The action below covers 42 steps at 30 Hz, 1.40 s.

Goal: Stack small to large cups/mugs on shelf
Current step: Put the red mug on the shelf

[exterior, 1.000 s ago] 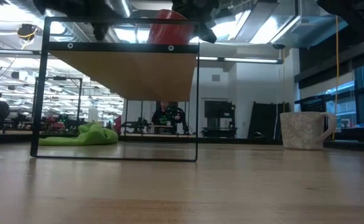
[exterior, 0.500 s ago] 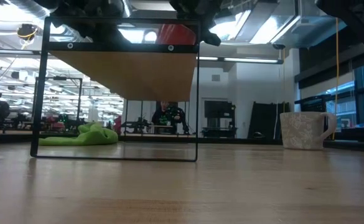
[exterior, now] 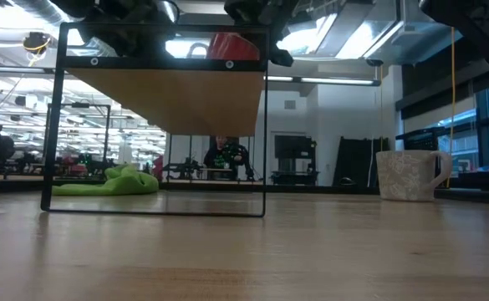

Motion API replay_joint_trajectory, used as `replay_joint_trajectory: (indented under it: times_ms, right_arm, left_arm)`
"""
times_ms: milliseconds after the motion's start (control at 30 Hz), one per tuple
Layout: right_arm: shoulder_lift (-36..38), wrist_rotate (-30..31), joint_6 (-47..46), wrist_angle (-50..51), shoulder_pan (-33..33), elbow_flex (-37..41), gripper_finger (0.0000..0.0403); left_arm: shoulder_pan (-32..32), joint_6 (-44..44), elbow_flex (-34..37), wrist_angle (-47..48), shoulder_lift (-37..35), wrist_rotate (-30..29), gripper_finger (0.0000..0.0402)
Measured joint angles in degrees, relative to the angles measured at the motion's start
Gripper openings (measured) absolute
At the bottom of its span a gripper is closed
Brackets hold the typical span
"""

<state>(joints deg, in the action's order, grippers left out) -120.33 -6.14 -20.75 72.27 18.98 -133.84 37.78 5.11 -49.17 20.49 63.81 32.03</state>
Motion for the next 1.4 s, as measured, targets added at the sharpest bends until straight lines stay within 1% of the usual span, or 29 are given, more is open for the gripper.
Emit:
replay_joint_trajectory:
  times_ms: [133, 300, 567, 933, 1400]
  right_arm:
    - [0.0, 0.04, -0.02, -0.38, 0.02, 0.0, 0.0042]
    - [0.0, 0.05, -0.02, -0.59, 0.02, 0.0, 0.0042]
    - [0.0, 0.08, -0.31, -0.92, 0.02, 0.0, 0.0042]
    - [0.0, 0.53, -0.31, -0.81, 0.04, 0.0, 0.0042]
    - [-0.02, 0.07, -0.02, 0.09, 0.0, 0.0, 0.0042]
  left_arm:
    - [0.0, 0.04, 0.0, 0.26, 0.05, -0.74, 0.0014]
    - [-0.31, 0.05, -0.02, -0.09, 2.16, -1.07, 0.0014]
    - [-3.58, 0.57, 0.0, -0.08, 6.3, -0.96, 0.0014]
    - [-4.02, 0.14, 0.0, -0.85, 6.36, -1.33, 0.0014]
    - [-4.0, -0.05, 0.0, -2.06, 6.34, -4.99, 0.0014]
